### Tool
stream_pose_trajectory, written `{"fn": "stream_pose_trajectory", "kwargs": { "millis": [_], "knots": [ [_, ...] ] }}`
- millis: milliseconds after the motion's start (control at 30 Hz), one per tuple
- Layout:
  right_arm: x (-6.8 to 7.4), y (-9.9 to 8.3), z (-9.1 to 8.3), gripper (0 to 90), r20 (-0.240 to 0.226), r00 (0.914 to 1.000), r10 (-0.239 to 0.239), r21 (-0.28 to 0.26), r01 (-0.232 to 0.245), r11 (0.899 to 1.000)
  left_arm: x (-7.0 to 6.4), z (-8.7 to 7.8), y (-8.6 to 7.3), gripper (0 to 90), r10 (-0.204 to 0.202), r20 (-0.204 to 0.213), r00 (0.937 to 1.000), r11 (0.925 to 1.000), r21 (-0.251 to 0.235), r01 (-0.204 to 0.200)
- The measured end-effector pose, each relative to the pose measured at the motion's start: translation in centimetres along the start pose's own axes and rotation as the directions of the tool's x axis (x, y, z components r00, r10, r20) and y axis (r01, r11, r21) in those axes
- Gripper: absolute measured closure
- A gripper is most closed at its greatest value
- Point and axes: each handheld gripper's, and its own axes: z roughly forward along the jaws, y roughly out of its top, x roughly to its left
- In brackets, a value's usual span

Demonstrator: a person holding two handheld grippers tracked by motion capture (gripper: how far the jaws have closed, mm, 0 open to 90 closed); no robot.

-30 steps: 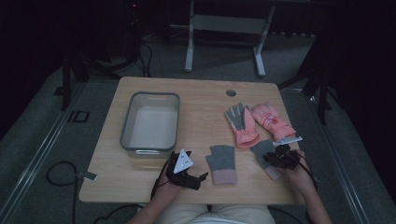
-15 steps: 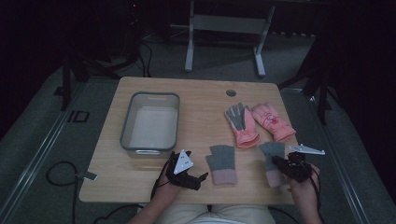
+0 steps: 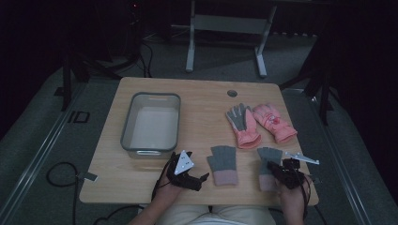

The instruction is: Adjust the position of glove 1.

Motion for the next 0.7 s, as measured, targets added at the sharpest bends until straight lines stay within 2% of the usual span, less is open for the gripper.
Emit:
{"fn": "stream_pose_trajectory", "kwargs": {
  "millis": [67,233,400,433,567,600,633,667,700],
  "knots": [
    [-0.1,-0.3,1.2,84.5,0.022,0.9998,-0.004,0.023,0.003,1.0,0.0,0.0,0.0,0.0,0.003,0.001,1.0,1.0,0.0,-0.003],
    [-0.3,-0.3,1.8,84.4,0.044,0.999,0.006,0.018,-0.007,1.0,0.0,0.0,0.0,0.0,0.001,0.001,1.0,1.0,-0.001,-0.001],
    [-0.7,-0.7,3.3,77.7,0.072,0.9974,0.002,0.025,-0.004,1.0,0.0,0.0,0.0,0.0,0.001,-0.001,1.0,1.0,-0.001,-0.001],
    [-0.8,-0.9,3.8,74.3,0.064,0.9979,-0.013,0.029,0.011,1.0,-0.1,0.0,0.0,0.0,0.002,0.0,1.0,1.0,0.0,-0.002],
    [-0.9,-0.5,3.6,63.1,0.037,0.9978,-0.055,0.04,0.054,0.998,0.0,0.0,0.0,0.0,0.002,0.001,1.0,1.0,-0.001,-0.002],
    [-0.9,-0.5,3.6,63.1,0.037,0.9978,-0.055,0.04,0.054,0.998,0.0,0.0,0.0,0.0,0.002,0.001,1.0,1.0,-0.001,-0.002],
    [-0.9,-0.3,3.4,63.1,0.021,0.9959,-0.088,0.027,0.087,0.996,0.0,0.0,0.0,0.0,0.002,0.001,1.0,1.0,-0.001,-0.002],
    [-0.9,-0.3,3.4,60.0,0.021,0.9959,-0.088,0.027,0.087,0.996,0.0,0.0,0.0,0.0,0.0,0.002,1.0,1.0,0.0,0.0],
    [-1.7,0.2,2.9,58.7,-0.01,0.9879,-0.154,-0.002,0.154,0.988,0.0,0.0,0.0,0.0,-0.001,0.002,1.0,1.0,0.0,0.001]
  ]
}}
